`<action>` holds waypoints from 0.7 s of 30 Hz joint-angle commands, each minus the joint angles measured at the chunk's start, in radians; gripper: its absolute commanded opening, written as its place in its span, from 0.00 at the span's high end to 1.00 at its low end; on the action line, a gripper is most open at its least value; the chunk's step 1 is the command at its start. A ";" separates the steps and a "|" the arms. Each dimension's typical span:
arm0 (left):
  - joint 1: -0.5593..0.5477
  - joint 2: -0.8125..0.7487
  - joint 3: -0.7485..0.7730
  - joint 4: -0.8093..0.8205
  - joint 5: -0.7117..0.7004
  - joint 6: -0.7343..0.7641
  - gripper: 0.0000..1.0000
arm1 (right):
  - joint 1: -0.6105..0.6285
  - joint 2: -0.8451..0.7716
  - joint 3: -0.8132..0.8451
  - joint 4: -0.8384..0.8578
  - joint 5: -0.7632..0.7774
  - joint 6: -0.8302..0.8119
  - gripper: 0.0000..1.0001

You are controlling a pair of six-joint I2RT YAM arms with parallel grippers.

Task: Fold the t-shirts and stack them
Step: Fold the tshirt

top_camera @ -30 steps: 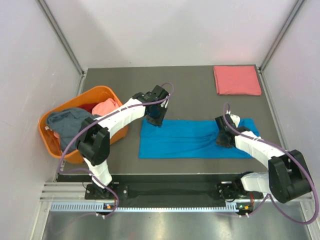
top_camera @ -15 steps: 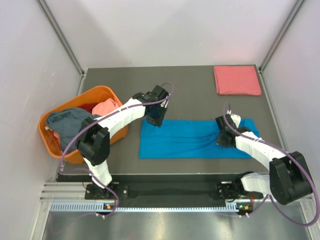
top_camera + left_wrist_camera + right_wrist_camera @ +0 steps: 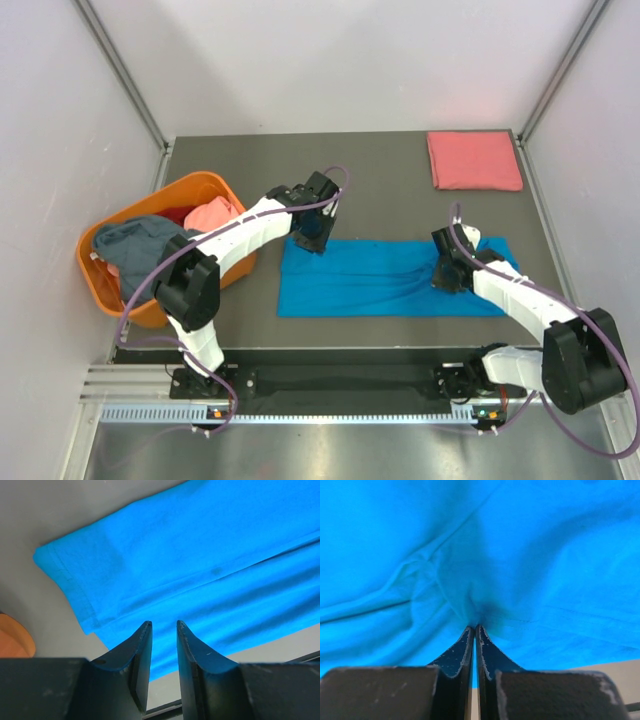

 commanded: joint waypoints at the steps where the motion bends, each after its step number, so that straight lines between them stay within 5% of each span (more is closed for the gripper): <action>1: -0.009 -0.005 0.004 0.001 0.005 -0.020 0.68 | 0.016 -0.013 0.050 -0.008 -0.051 0.003 1.00; 7: -0.018 -0.003 0.021 0.012 0.077 -0.035 0.68 | 0.016 0.000 0.045 0.016 -0.079 0.060 0.99; 13: -0.020 0.015 0.034 0.100 0.212 -0.055 0.67 | 0.012 -0.003 0.077 -0.022 -0.076 0.074 0.83; 21: 0.037 0.221 0.312 0.030 0.143 -0.048 0.67 | -0.272 0.023 0.222 -0.018 -0.125 -0.114 0.68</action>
